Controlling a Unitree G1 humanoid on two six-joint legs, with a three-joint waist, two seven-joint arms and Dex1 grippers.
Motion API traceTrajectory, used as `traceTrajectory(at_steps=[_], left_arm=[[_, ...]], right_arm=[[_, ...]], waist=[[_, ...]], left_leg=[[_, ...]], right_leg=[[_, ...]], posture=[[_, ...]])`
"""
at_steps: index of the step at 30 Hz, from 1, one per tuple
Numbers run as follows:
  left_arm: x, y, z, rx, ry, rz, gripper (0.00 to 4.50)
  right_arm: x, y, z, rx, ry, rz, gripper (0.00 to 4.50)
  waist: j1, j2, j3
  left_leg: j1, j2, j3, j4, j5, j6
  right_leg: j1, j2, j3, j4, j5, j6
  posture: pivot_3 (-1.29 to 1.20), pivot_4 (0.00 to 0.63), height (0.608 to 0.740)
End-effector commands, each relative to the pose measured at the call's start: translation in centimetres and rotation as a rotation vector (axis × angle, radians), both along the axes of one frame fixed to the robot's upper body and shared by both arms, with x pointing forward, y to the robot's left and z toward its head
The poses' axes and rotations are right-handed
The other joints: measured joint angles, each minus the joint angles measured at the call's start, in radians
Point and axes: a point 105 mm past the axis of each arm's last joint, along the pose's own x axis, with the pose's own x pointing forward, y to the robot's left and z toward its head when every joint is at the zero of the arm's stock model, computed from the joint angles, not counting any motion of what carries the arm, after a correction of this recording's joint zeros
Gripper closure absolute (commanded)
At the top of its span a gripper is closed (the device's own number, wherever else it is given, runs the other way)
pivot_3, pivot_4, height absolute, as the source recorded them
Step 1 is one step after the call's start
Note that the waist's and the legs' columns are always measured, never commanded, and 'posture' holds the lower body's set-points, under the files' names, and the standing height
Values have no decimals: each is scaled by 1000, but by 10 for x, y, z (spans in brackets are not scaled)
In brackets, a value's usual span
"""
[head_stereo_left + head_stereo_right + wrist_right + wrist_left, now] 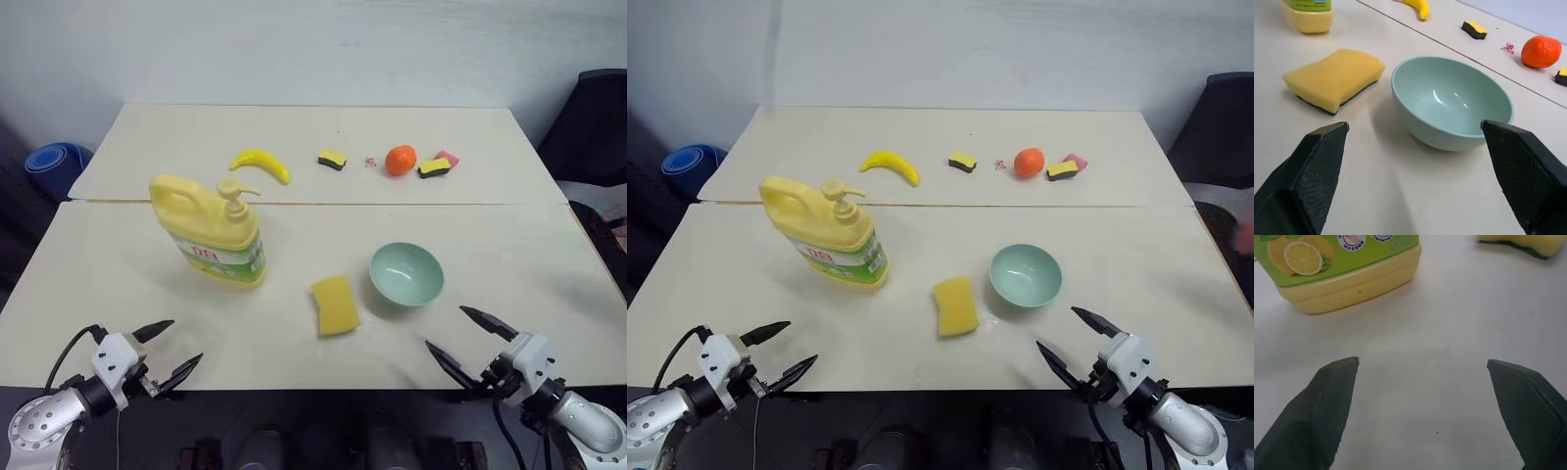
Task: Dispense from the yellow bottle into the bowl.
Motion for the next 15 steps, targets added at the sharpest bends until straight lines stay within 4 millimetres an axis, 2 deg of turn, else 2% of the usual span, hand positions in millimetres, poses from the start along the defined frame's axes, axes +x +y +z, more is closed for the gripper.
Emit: traceTrajectory(at_steps=[1, 4, 8, 11, 15], left_arm=[[-3, -1, 10, -3, -18, -22, 26], [-2, -12, 18, -98, 4, -62, 26], [-10, -28, 30, -127, 36, -232, 26], [-10, -41, 49, -171, 27, -341, 26], [-13, -48, 50, -145, 66, -423, 26]], right_arm=[[-5, -10, 8, -23, -24, -11, 0], [-4, -7, 12, -12, -24, 9, 0], [-1, 18, 28, 36, -2, 124, 0], [7, 60, 39, 2, 104, 290, 0], [29, 100, 43, -84, 194, 363, 0]], waist=[[0, 0, 0], [0, -1, 0], [-1, 0, 0], [-7, 0, 0], [-7, 0, 0]], left_leg=[[0, 0, 0, 0, 0, 0], [0, 0, 0, 0, 0, 0], [0, 0, 0, 0, 0, 0], [0, 0, 0, 0, 0, 0], [1, 1, -1, 1, 1, -2]], right_leg=[[0, 0, 0, 0, 0, 0], [0, 0, 0, 0, 0, 0], [0, 0, 1, 1, 0, 0], [0, 0, 1, 2, -1, -2], [-1, 0, 0, 4, -2, -3]], posture=[[0, 150, 740], [0, 150, 740], [0, 150, 740], [0, 150, 740], [0, 150, 740]])
